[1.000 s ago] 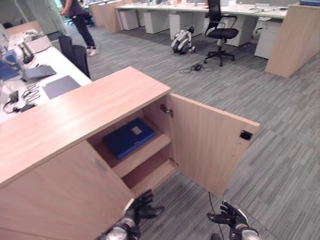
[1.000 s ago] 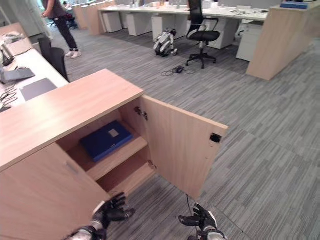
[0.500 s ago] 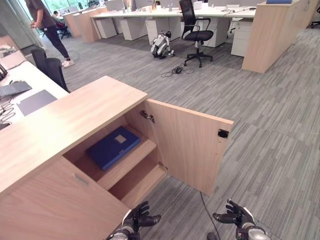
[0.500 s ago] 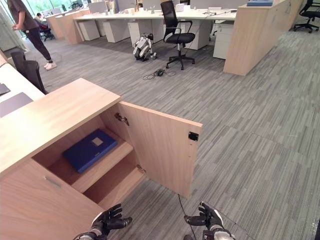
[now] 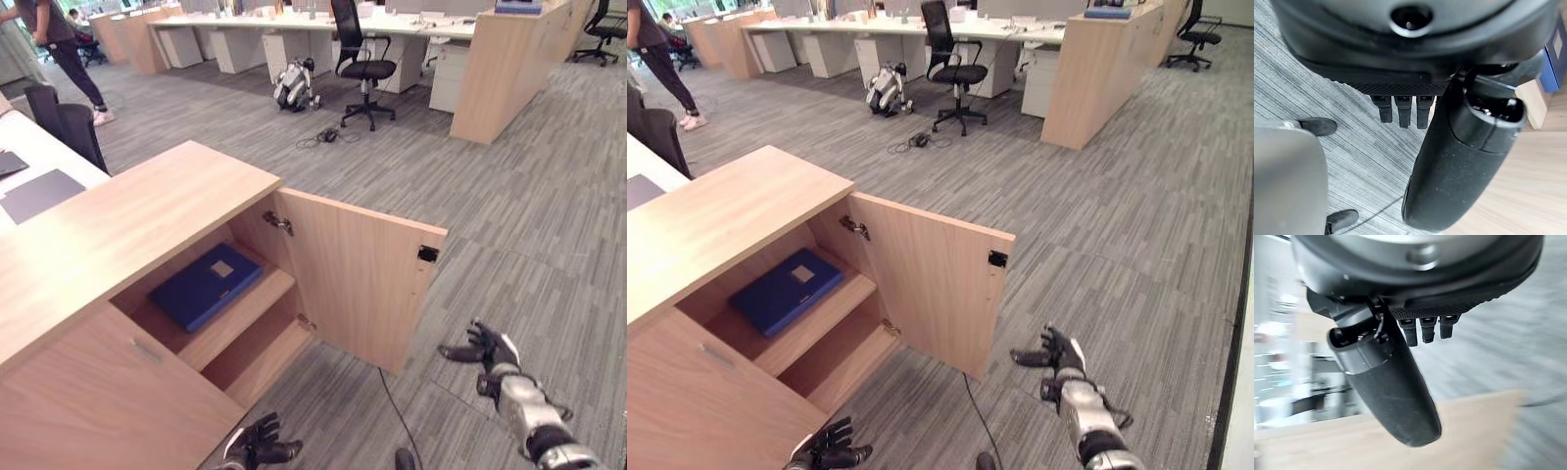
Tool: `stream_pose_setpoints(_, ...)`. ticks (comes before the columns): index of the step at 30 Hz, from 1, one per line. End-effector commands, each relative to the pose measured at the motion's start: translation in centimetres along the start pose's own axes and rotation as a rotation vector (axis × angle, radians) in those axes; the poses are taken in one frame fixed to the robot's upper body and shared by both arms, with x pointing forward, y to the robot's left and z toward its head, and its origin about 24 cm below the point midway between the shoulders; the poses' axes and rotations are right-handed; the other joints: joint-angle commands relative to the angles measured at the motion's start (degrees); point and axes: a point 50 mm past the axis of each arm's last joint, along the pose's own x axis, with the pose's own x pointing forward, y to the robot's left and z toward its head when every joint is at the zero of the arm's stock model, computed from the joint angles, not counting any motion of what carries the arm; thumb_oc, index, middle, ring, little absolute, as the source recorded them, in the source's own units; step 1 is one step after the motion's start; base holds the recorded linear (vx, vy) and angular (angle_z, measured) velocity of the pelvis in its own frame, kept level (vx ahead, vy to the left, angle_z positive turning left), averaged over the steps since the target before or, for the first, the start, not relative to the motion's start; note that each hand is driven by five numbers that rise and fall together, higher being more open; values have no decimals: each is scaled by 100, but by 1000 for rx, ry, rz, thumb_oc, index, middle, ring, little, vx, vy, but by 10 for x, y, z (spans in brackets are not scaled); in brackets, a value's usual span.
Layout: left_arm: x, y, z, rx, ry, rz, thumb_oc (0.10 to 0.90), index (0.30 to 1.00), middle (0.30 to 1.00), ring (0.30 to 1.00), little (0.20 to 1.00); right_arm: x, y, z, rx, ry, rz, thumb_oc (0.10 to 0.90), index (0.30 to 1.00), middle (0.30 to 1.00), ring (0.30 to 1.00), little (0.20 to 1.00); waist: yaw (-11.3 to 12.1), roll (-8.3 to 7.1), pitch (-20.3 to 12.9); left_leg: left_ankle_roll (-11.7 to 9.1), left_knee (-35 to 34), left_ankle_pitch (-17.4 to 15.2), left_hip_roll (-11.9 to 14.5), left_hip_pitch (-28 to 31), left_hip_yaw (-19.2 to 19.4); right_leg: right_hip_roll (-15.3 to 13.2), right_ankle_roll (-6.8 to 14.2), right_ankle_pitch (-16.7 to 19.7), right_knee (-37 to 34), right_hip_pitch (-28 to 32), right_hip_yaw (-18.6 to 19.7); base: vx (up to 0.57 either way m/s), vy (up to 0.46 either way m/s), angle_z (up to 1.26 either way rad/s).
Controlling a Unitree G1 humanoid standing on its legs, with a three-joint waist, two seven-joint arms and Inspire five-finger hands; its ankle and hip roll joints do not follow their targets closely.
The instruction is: Put the empty folder in the office cabinet
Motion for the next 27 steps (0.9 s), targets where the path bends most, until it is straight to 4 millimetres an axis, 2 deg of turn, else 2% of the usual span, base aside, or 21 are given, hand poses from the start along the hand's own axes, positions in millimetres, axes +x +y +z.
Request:
stream_pose_setpoints(1, 7, 11, 27, 74, -81, 12, 800, 900, 900, 900, 900, 12, 14, 84, 56, -308, 42, 800, 900, 900, 900, 900, 194, -256, -258, 81, 77, -347, -291, 49, 146, 193, 86, -1054, 199, 484, -347, 4, 43, -5)
stream_pose_setpoints(4, 5, 14, 23, 89, -63, 14, 800, 900, 900, 900, 900, 12, 22, 105, 21, -366, 70, 800, 900, 900, 900, 900, 220, -280, -300, 102, 21, -349, -312, 56, 133, 179, 106, -1057, 194, 493, -390, 5, 24, 0)
stream_pose_setpoints(5, 6, 14, 23, 88, -64, 14, 800, 900, 900, 900, 900, 12, 22, 105, 21, -366, 70, 800, 900, 900, 900, 900, 217, -280, -299, 103, 21, -349, -313, 55, 132, 178, 106, -1057, 193, 494, -391, 4, 37, 2)
stream_pose_setpoints(6, 5, 15, 20, 102, -47, 16, 800, 900, 900, 900, 900, 12, 26, 115, -4, -399, 86, 800, 900, 900, 900, 900, 232, -289, -316, 108, -4, -341, -329, 39, 90, 156, 120, -1061, 176, 512, -419, 4, 33, 2)
stream_pose_setpoints(9, 5, 17, 21, 109, -48, 21, 800, 900, 900, 900, 900, 10, 32, 123, -21, -423, 110, 800, 900, 900, 900, 900, 242, -295, -324, 113, -10, -334, -342, 26, 57, 138, 129, -1058, 172, 514, -448, 0, 25, 8)
stream_pose_setpoints(12, 5, 18, 18, 119, -33, 27, 800, 900, 900, 900, 900, 10, 51, 129, -31, -440, 171, 800, 900, 900, 900, 900, 296, -304, -320, 131, -10, -347, -356, 33, 19, 111, 129, -1051, 174, 531, -483, 2, 28, 17)
stream_pose_setpoints(13, 5, 20, 17, 122, -27, 33, 800, 900, 900, 900, 900, 8, 63, 132, -46, -448, 213, 800, 900, 900, 900, 900, 320, -308, -326, 137, -10, -350, -363, 32, 13, 105, 127, -1051, 165, 542, -493, 8, 21, 7)
stream_pose_setpoints(15, 5, 20, 17, 122, -27, 34, 800, 900, 900, 900, 900, 8, 64, 132, -46, -448, 213, 800, 900, 900, 900, 900, 317, -308, -325, 137, -10, -350, -363, 32, 12, 104, 127, -1051, 165, 543, -494, 0, 0, 0)
stream_pose_setpoints(17, 4, 20, 14, 128, -14, 41, 800, 900, 900, 900, 900, 5, 85, 132, -44, -450, 286, 800, 900, 900, 900, 900, 357, -317, -326, 136, -10, -343, -367, 30, -15, 88, 130, -1053, 155, 560, -527, 7, 9, -2)
stream_pose_setpoints(19, 4, 21, 14, 128, -14, 41, 800, 900, 900, 900, 900, 5, 85, 132, -44, -450, 286, 800, 900, 900, 900, 900, 354, -317, -327, 136, -10, -342, -367, 29, -17, 88, 130, -1053, 154, 560, -529, 0, 0, 0)
stream_pose_setpoints(20, 4, 21, 15, 129, -15, 43, 800, 900, 900, 900, 900, 3, 92, 129, -41, -448, 314, 800, 900, 900, 900, 900, 371, -320, -320, 131, -10, -331, -375, 12, -50, 78, 127, -1053, 154, 558, -537, 0, 0, 0)
stream_pose_setpoints(24, 6, 21, 18, 133, -20, 51, 800, 900, 900, 900, 900, -2, 97, 124, -48, -447, 351, 800, 900, 900, 900, 900, 373, -321, -308, 114, -6, -313, -378, -48, -137, 55, 127, -1053, 143, 536, -541, -6, 6, 6)
stream_pose_setpoints(27, 7, 20, 22, 129, -31, 56, 800, 900, 900, 900, 900, -7, 93, 115, -55, -445, 377, 800, 900, 900, 900, 900, 367, -330, -298, 98, 7, -287, -383, -131, -239, 30, 114, -1051, 142, 489, -588, -5, -5, 30)
